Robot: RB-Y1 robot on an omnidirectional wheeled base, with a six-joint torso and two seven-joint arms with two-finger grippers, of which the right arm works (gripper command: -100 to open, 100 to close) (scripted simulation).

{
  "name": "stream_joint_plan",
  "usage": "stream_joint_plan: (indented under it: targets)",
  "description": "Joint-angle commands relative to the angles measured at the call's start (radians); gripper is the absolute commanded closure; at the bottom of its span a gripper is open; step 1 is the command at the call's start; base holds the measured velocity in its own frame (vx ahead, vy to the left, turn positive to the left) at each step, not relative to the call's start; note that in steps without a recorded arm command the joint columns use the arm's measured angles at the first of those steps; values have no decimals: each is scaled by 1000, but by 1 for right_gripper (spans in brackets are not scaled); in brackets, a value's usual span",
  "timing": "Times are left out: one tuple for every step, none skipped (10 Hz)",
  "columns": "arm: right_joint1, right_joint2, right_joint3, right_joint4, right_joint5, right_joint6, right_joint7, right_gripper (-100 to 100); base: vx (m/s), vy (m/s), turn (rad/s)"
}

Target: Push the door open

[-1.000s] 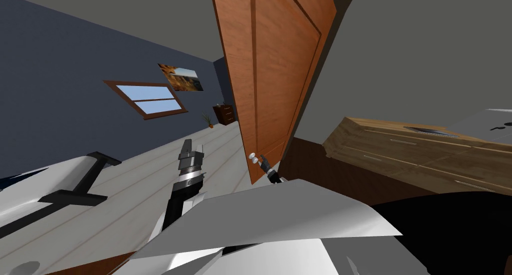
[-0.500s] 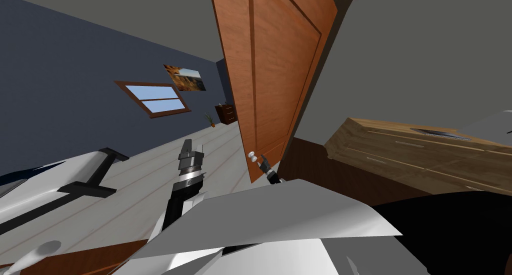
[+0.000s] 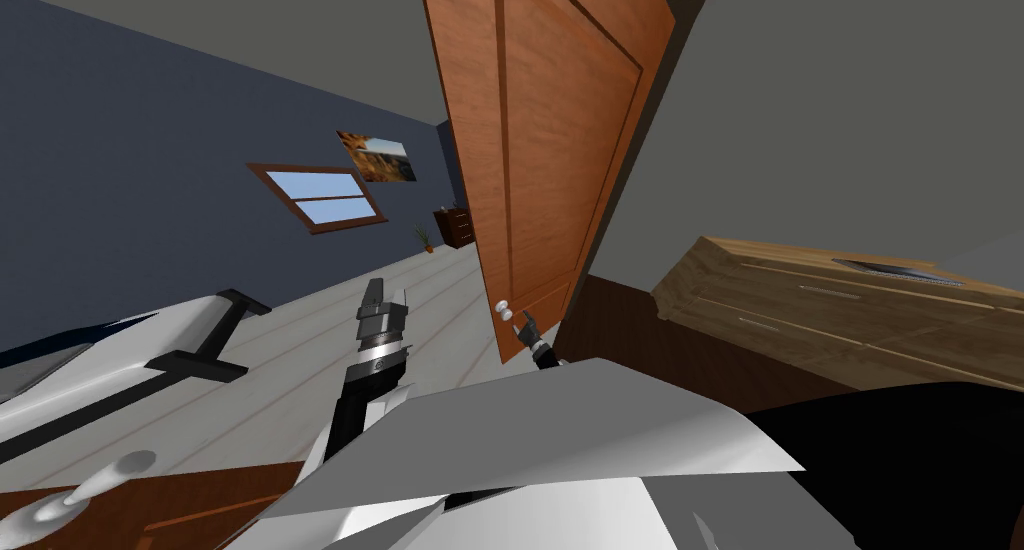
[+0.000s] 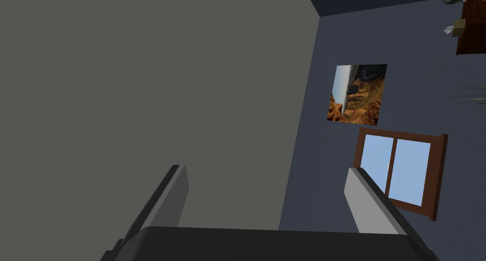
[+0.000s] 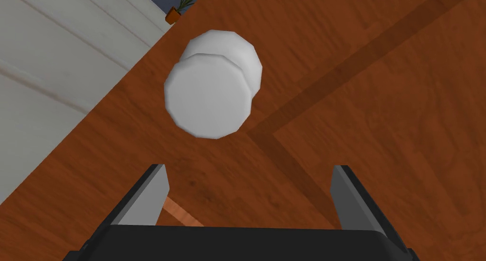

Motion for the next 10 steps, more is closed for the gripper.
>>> stream_joint_plan:
  targets:
    - [2,2,5,-1,-13,1,-39,-100,-46,-41,30]
    - [7,6,15,-5,-33,4,-74,-100,-43,-34,44]
    - [7,6,15,-5,-33,4,-80,-100,-27,-26,27]
    - [12,10,24,-10,-53,6,-120,-100,-31,-38,50]
    - [16,15,33,-14,-73,9,-146,-100,-40,-57,93]
    - [16,15,33,-14,-73,9,-162,-100,-37,-42,24]
    - [21,20,42,-18,-92,12,-197,-100,-48,-34,31]
    - [21,20,42,-18,-92,12,-202,-100,-34,-23,27]
    - [26,25,50,-22,-111,14,-240,-100,-38,-21,48]
    - [30,30,59,-26,-130,16,-268,-100,-46,-35,86]
